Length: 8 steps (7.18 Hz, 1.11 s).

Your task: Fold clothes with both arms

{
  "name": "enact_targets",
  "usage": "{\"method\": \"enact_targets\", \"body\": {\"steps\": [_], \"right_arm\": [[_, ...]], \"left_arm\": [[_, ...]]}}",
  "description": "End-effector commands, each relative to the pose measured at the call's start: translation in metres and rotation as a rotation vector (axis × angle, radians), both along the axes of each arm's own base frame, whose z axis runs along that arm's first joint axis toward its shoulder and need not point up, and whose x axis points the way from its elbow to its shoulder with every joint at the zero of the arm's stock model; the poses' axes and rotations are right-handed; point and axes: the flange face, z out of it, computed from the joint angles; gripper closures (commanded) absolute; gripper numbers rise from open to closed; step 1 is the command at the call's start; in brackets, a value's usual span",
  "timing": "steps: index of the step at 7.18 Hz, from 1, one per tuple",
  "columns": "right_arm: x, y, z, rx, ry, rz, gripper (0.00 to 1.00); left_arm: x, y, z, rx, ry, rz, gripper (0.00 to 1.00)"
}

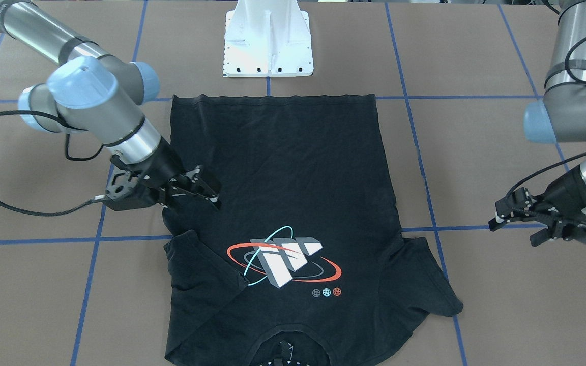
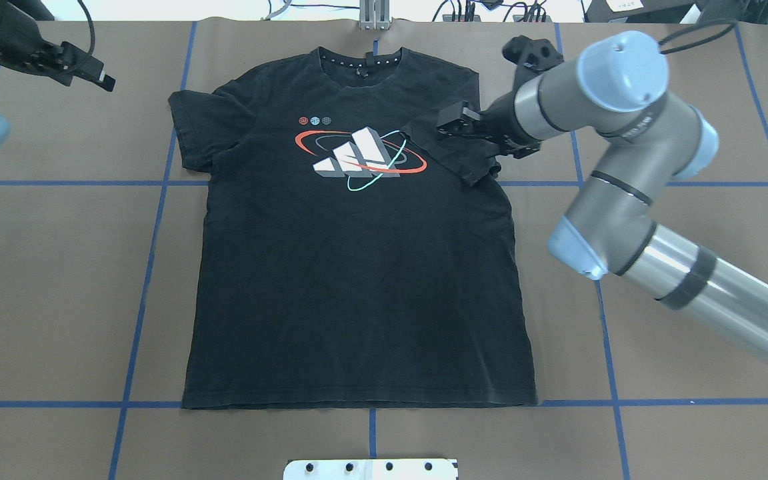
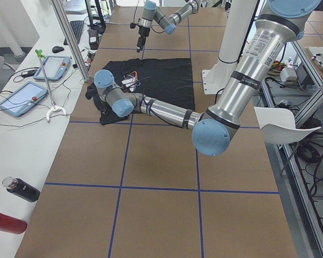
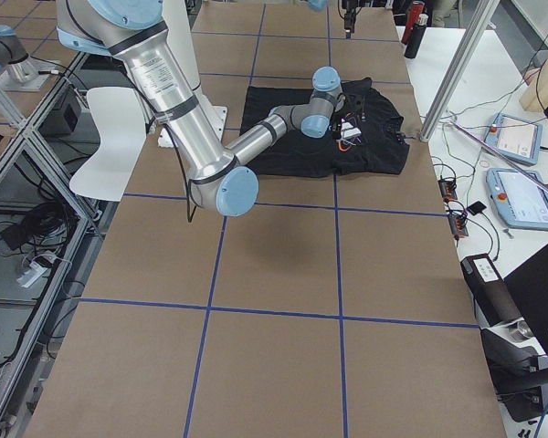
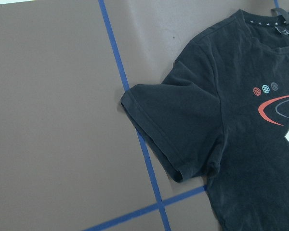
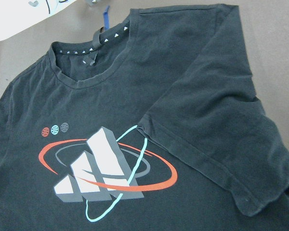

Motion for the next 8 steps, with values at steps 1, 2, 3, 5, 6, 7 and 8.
{"method": "enact_targets", "body": {"steps": [1,2,3,5,6,7,8], "right_arm": [[0.052,0.013,0.028,-0.029,-0.010,-0.023,0.00],[0.074,0.011,0.041,-0.049,-0.015,-0.028,0.00],[0.087,0.019,0.046,-0.047,-0.017,-0.024,0.00],[0.111,0.048,0.065,-0.050,-0.006,-0.011,0.00],[0.117,0.054,0.068,-0.052,-0.003,-0.007,0.00],[0.121,0.059,0.074,-0.058,0.001,-0.007,0.00],[0.123,0.062,0.077,-0.063,0.005,-0.007,0.00]], "left_arm": [[0.049,-0.017,-0.009,0.020,-0.033,-0.029,0.01],[0.065,-0.029,-0.014,0.057,-0.024,-0.029,0.02],[0.076,-0.039,0.011,0.112,0.004,-0.025,0.06],[0.081,-0.045,0.034,0.119,-0.026,-0.060,0.18],[0.108,-0.050,0.024,0.091,-0.025,-0.075,0.25],[0.114,-0.060,0.034,0.113,-0.044,-0.111,0.30],[0.116,-0.059,0.053,0.133,-0.038,-0.118,0.32]]}}
